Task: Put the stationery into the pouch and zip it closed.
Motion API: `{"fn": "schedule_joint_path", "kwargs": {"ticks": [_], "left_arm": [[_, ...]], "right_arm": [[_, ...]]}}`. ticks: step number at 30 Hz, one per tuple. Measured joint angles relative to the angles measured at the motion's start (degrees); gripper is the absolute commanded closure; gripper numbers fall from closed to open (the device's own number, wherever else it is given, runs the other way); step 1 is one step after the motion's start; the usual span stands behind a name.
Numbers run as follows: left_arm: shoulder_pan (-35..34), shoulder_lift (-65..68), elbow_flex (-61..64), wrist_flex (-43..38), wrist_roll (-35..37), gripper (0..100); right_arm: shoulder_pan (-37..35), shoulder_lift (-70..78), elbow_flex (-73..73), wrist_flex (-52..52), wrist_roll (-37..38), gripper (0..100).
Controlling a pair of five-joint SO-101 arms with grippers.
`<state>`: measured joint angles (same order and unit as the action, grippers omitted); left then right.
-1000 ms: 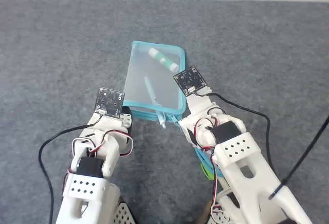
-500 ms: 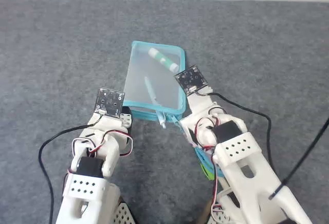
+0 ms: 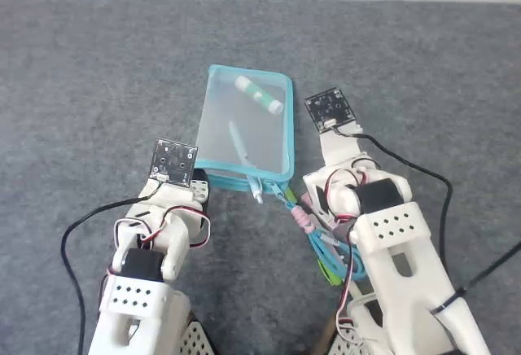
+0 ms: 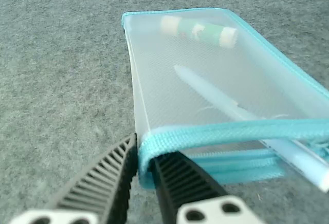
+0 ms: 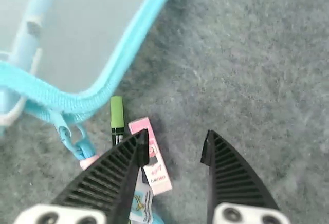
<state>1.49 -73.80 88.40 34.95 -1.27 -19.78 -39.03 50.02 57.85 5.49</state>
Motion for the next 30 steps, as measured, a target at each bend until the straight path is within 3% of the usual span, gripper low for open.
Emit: {"fn": "schedule_joint_path", "kwargs": {"ticks": [30], "left_arm": [[-0.18,0.0,0.0,-2.11,0.0,99]], "right_arm": [[0.26,-0.7,7.74,-5.54,0.0,82.1]]}}
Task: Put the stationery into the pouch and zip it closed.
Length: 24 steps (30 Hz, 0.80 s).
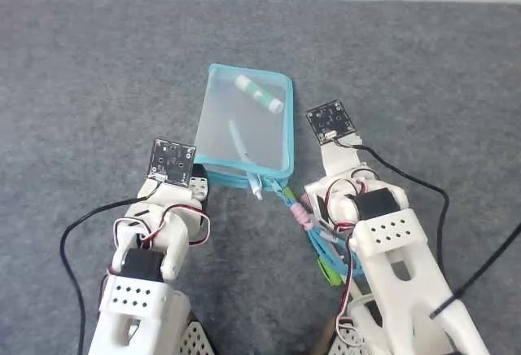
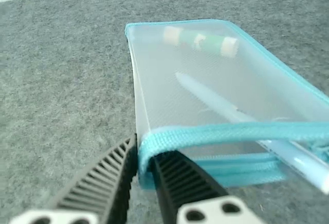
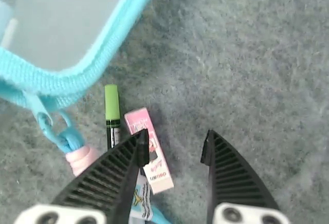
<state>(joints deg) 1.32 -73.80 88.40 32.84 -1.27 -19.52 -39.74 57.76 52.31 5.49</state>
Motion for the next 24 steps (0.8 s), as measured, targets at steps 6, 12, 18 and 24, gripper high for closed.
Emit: {"fn": "schedule_joint_path", "kwargs": {"ticks": [6,12,18,24], "left_arm": [[0.0,0.0,0.0,0.0,0.0,99],[0.0,0.0,0.0,0.0,0.0,99],[0.0,0.0,0.0,0.0,0.0,99],[0.0,0.0,0.0,0.0,0.0,99]], "right_arm": [[0.0,0.0,-3.6,11.52,5.8,82.1],[0.0,0.0,-2.99,15.82,10.02,82.1],[0.0,0.0,0.88,16.26,14.77,82.1],[0.0,0.0,2.11,15.56,16.09,82.1]]}}
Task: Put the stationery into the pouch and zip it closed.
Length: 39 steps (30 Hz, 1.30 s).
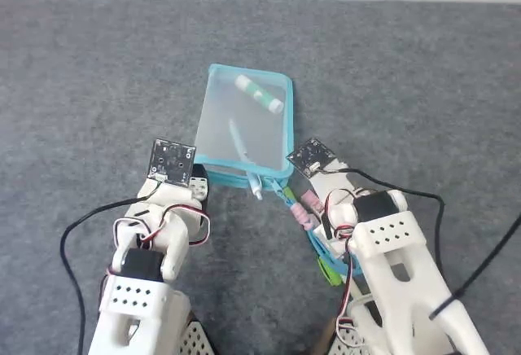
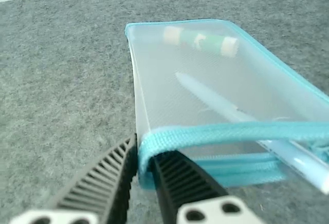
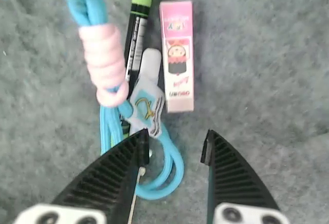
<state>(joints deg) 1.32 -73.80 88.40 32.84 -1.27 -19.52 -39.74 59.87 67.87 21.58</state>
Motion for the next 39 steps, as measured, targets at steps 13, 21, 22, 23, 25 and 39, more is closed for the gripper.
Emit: {"fn": "schedule_joint_path", "kwargs": {"ticks": [13,21,22,23,25,39], "left_arm": [[0.0,0.0,0.0,0.0,0.0,99],[0.0,0.0,0.0,0.0,0.0,99],[0.0,0.0,0.0,0.0,0.0,99],[0.0,0.0,0.0,0.0,0.0,99],[0.0,0.0,0.0,0.0,0.0,99],[0.0,0.0,0.0,0.0,0.0,99]], "right_arm": [[0.0,0.35,0.0,-8.53,0.0,82.2],[0.09,12.84,0.0,-15.38,0.0,82.2],[0.09,14.51,0.0,-15.74,-0.09,82.2],[0.09,15.82,0.0,-16.0,-0.09,82.2],[0.35,16.88,0.0,-16.35,-0.09,82.2],[0.53,19.52,-0.09,-17.93,0.0,99.0]]}}
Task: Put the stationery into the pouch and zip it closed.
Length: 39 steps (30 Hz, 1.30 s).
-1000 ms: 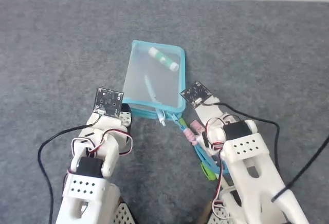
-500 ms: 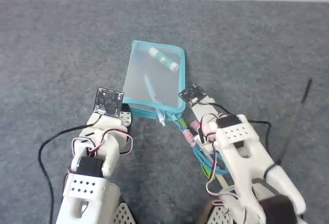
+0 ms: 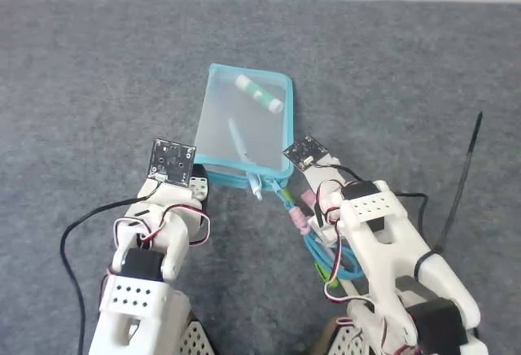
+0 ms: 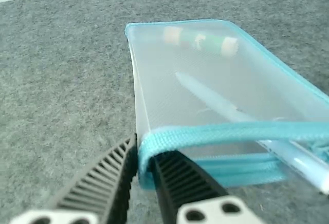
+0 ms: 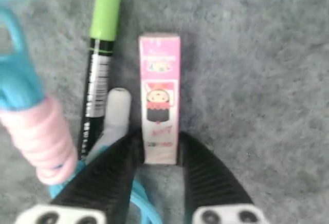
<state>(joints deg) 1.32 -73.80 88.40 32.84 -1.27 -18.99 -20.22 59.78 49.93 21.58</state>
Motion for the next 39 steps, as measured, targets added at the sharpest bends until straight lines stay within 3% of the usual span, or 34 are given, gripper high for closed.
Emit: {"fn": "schedule_joint_path", "kwargs": {"ticks": [7,19,26,32,39], "left_arm": [[0.0,0.0,0.0,0.0,0.0,99],[0.0,0.0,0.0,0.0,0.0,99],[0.0,0.0,0.0,0.0,0.0,99],[0.0,0.0,0.0,0.0,0.0,99],[0.0,0.0,0.0,0.0,0.0,99]], "right_arm": [[3.52,-0.09,-0.44,1.14,0.0,99.1],[8.26,-22.77,-12.66,27.34,0.44,99.1],[-5.36,-33.05,-17.49,37.19,1.58,99.1],[-18.73,-33.32,-17.49,37.8,1.58,99.1],[-20.4,-21.89,-17.49,32.09,1.58,99.1]]}}
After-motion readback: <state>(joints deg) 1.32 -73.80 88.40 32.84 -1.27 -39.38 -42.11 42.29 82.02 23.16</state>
